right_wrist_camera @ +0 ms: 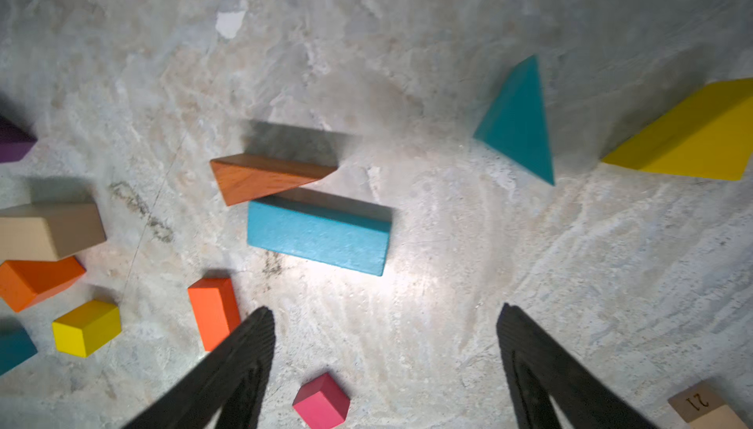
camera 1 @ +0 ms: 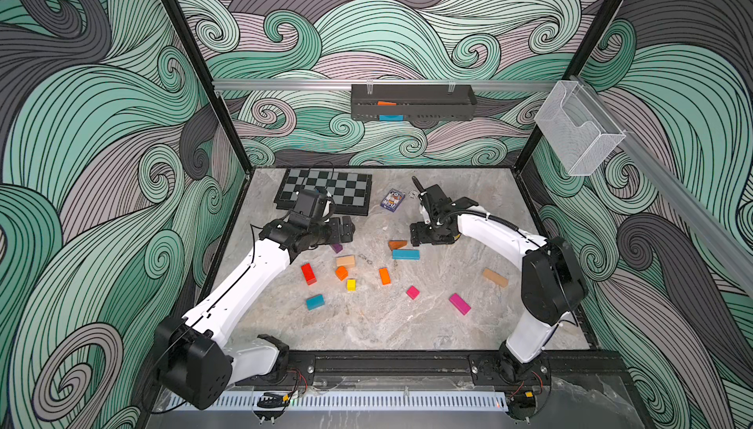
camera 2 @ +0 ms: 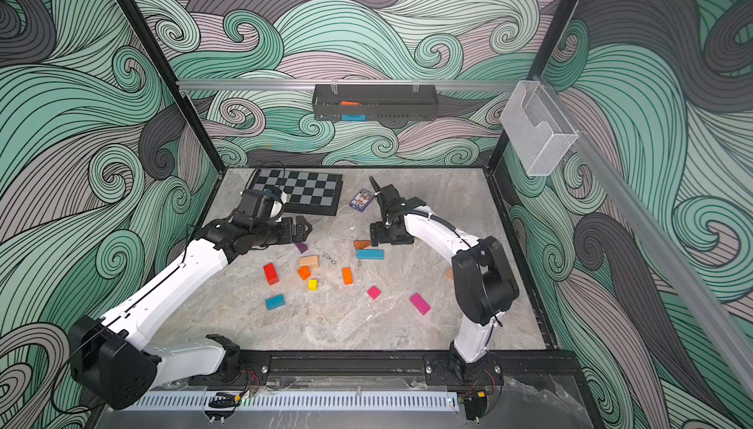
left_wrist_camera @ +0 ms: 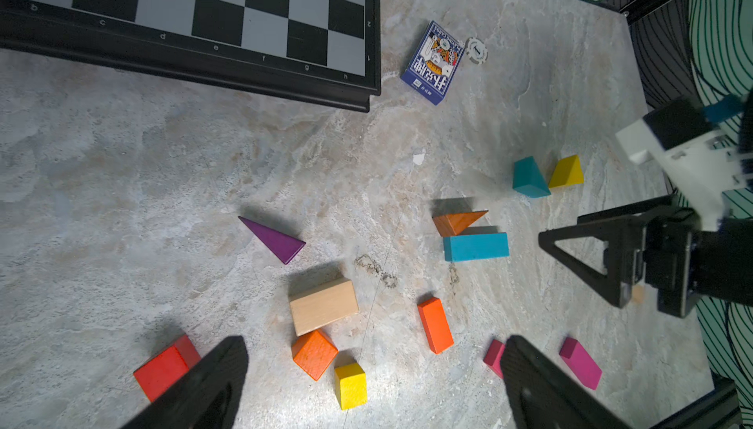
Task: Assemble a carrot with building blocks
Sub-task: Pick up the building block from the center of the board.
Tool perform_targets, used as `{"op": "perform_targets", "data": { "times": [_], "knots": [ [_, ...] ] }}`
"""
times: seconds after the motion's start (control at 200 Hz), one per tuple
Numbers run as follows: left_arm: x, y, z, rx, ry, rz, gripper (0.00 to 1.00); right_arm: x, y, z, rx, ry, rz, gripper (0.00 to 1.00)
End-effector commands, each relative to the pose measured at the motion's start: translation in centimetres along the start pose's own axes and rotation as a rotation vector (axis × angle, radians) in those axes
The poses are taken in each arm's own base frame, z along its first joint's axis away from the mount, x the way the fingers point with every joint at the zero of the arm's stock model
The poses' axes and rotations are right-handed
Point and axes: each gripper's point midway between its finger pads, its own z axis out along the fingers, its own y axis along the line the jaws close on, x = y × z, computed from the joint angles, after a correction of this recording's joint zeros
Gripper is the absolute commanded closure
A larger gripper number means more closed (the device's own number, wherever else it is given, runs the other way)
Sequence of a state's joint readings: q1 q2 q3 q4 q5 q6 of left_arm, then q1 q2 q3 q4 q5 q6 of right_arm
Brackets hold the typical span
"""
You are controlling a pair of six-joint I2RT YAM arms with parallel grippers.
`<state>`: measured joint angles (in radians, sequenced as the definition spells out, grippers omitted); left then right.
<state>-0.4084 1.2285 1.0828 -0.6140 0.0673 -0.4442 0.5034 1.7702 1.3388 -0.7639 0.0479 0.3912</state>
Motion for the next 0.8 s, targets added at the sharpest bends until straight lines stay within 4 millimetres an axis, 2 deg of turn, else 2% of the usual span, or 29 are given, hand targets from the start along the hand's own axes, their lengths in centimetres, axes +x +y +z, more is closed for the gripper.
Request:
{"op": "perform_targets", "data": {
  "times": [0.0, 0.17, 0.29, 0.635, 0.796],
  "knots": [
    [-0.5, 0.1, -1.2, -0.013, -0.041, -0.011, 0.01, 0.7, 1.7, 0.6, -0.04, 0.05, 0.023, 0.03],
    [-0.3, 0.5, -3.0, -0.023, -0.07, -0.004, 0.02, 1.1, 3.1, 1.6, -0.026, 0.066, -0.001, 0.01],
    [0.3, 0.6, -3.8, -0.01, -0.088, -0.003, 0.02, 1.5, 3.5, 2.4, 0.001, 0.077, -0.001, 0.02],
    [0.9, 0.4, -4.3, 0.012, -0.069, 0.008, 0.03, 2.5, 3.6, 4.0, 0.066, 0.1, 0.025, 0.01],
    [1.2, 0.3, -4.8, 0.022, -0.074, 0.03, 0.03, 2.3, 3.9, 4.5, 0.103, 0.08, 0.052, 0.01]
  ]
}}
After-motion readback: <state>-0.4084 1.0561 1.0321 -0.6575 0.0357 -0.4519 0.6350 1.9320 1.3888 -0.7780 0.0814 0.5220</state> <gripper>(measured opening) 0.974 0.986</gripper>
